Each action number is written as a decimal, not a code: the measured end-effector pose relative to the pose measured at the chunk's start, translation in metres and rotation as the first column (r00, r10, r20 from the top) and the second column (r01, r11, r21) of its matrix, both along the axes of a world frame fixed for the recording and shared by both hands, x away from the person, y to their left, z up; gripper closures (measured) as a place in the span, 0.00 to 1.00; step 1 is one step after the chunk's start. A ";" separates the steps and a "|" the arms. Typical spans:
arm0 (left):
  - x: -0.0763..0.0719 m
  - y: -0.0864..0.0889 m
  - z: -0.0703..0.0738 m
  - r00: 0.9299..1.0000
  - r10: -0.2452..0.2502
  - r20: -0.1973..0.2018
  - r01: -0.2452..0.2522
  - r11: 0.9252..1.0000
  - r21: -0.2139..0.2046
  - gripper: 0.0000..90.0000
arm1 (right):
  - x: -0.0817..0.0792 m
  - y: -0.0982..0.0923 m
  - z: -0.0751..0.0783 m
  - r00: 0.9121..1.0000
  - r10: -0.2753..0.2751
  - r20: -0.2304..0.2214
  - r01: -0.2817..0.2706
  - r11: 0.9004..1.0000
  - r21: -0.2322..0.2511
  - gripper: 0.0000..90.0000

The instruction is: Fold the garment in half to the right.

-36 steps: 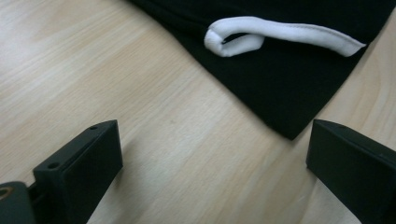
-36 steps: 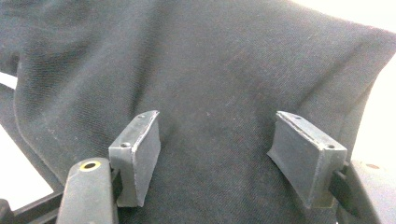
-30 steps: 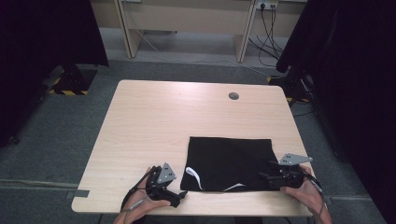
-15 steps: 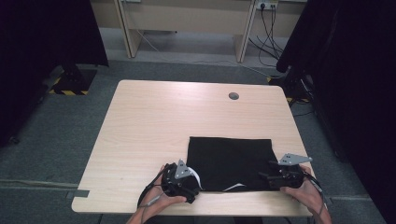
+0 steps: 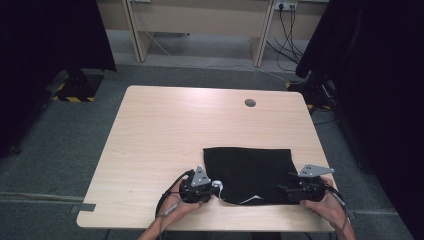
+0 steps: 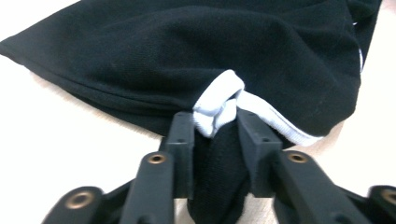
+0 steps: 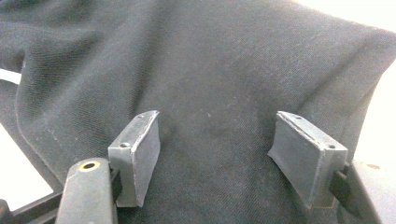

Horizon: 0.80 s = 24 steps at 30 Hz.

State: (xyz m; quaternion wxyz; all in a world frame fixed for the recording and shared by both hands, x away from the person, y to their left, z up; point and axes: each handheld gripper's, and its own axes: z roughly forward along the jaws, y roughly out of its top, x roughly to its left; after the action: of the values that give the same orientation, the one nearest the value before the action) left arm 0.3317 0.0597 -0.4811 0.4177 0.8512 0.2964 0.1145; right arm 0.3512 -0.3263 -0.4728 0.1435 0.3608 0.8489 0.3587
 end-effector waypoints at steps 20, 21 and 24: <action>-0.011 -0.004 0.000 1.000 -0.022 -0.006 0.022 1.000 -0.008 0.83 | -0.008 0.005 0.028 0.999 -0.039 0.036 0.036 0.997 0.069 0.34; -0.010 -0.004 0.000 1.000 -0.022 -0.009 0.022 1.000 -0.011 0.83 | -0.007 0.009 0.030 0.999 -0.039 0.036 0.036 0.996 0.077 0.33; -0.010 -0.004 -0.001 1.000 -0.020 -0.011 0.020 1.000 -0.013 0.83 | -0.003 0.021 0.033 0.999 -0.025 0.036 0.022 0.997 0.071 0.32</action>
State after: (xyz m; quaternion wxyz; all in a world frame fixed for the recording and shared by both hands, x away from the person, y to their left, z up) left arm 0.3215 0.0561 -0.4816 0.4226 0.8520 0.2911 0.1036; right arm 0.3481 -0.3053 -0.4396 0.1505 0.3689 0.8286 0.3933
